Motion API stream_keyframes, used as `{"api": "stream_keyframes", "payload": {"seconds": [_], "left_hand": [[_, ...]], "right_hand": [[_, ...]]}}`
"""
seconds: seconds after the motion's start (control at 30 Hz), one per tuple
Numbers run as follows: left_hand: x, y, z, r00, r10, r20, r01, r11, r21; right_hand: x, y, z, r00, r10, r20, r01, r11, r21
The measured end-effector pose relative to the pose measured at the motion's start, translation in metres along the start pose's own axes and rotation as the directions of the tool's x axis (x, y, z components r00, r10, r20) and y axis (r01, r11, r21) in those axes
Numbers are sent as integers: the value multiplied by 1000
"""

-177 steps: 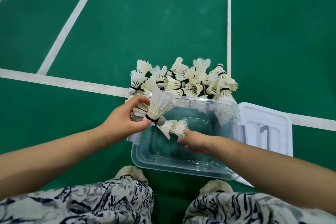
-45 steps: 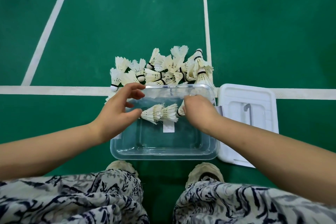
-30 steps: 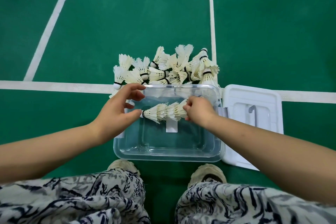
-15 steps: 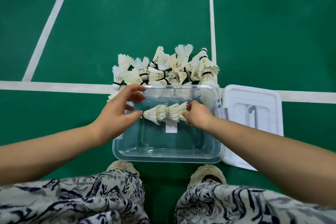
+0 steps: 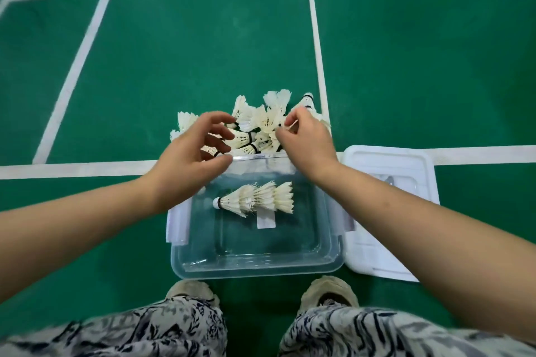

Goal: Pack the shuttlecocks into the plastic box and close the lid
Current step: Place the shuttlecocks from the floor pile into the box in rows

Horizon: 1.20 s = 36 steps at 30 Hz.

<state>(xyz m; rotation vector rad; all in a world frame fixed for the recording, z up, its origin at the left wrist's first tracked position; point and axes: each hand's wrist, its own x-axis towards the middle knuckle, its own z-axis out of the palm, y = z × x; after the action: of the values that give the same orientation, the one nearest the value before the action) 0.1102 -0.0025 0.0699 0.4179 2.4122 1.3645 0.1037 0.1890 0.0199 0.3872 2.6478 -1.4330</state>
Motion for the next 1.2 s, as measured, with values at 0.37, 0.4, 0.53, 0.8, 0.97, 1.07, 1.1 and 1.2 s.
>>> {"api": "stream_keyframes", "payload": {"seconds": [0.37,0.4,0.53,0.8,0.97,1.07,1.1,1.2], "left_hand": [[1,0,5,999,-5,41,4,999,32],[1,-3,3,999,-14,38,12,999,33],[0,-13,-2,999,-46,17,45,998,34],[-3,-20,-5,998,-65,3,65,997,48],[-7,-22,-8,998,-67,-1,67,997,35],[-8,-22,-8,998,-61,-4,61,998,29],[-9,-22,-8,999,-53,-4,53,998,27],[-11,-21,-6,1000,-30,2,29,999,22]], "right_hand": [[62,56,-26,968,250,-26,-246,926,-287],[65,57,-24,967,255,2,-244,927,-284],[70,61,-14,965,252,78,-222,934,-279],[74,68,-10,976,213,46,-199,956,-214],[72,65,-14,981,195,-19,-196,968,-160],[71,58,-16,986,159,-44,-164,977,-140],[70,56,-17,988,146,-50,-152,979,-134],[66,46,-23,991,110,-74,-117,988,-99]]}}
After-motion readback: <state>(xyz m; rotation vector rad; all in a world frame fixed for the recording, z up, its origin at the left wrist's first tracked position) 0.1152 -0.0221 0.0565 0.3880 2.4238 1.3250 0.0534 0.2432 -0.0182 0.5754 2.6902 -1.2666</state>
